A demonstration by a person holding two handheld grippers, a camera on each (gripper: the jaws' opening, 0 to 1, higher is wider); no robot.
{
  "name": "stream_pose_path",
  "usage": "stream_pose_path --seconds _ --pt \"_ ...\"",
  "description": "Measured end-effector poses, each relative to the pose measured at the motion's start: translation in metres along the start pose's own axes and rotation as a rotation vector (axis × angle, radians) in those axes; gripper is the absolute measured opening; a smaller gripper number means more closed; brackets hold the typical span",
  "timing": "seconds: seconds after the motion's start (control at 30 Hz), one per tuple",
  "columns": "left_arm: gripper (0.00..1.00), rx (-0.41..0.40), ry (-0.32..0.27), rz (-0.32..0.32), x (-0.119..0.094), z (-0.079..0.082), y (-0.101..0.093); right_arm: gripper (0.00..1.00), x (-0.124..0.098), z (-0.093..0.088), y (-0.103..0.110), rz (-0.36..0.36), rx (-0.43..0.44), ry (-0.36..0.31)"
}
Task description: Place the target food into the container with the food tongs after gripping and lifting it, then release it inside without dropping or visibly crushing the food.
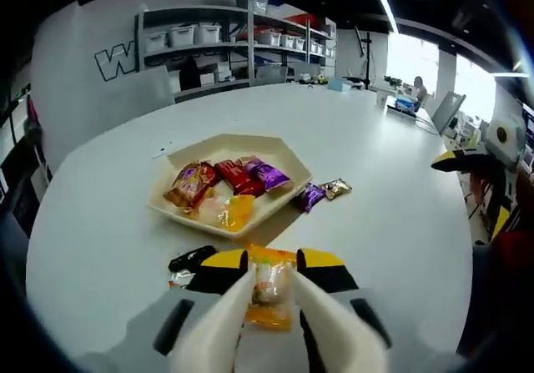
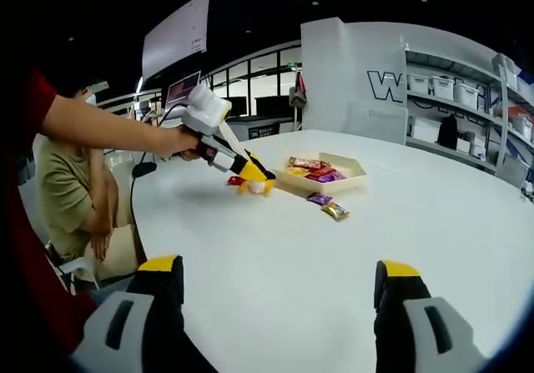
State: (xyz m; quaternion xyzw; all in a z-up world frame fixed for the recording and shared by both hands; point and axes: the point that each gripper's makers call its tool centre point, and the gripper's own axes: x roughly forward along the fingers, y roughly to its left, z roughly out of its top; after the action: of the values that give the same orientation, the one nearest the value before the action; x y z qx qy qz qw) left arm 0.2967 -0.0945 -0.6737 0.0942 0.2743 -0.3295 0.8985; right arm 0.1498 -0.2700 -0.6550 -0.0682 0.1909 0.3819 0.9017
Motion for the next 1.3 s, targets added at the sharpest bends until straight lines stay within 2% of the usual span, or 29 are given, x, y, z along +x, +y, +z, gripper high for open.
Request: stream_pose_path --seconds 0.3,0.6,0.67,1.03,1.3 --pt "0.23 -0.004 -0.001 -0.023 -0.006 0.002 -0.010 0.94 0.002 0.000 0.000 0.003 -0.001 0.004" --pt "0.24 -0.022 -0.032 -0.039 -0.011 0.009 -0.017 0.93 0.004 -0.003 0.000 0.012 -0.001 0.012" --pt "0.24 0.013 -0.048 -0.038 -0.012 0.016 -0.017 0.93 0.004 -0.004 -0.001 0.013 0.007 0.009" --pt "0.24 0.053 -0.071 -0.012 -0.019 0.053 0.000 0.93 0.007 -0.005 0.004 0.018 -0.003 0.013" --pt "0.24 0.093 -0.122 0.006 -0.020 0.095 0.005 0.93 0.004 -0.005 0.003 0.015 -0.003 0.009"
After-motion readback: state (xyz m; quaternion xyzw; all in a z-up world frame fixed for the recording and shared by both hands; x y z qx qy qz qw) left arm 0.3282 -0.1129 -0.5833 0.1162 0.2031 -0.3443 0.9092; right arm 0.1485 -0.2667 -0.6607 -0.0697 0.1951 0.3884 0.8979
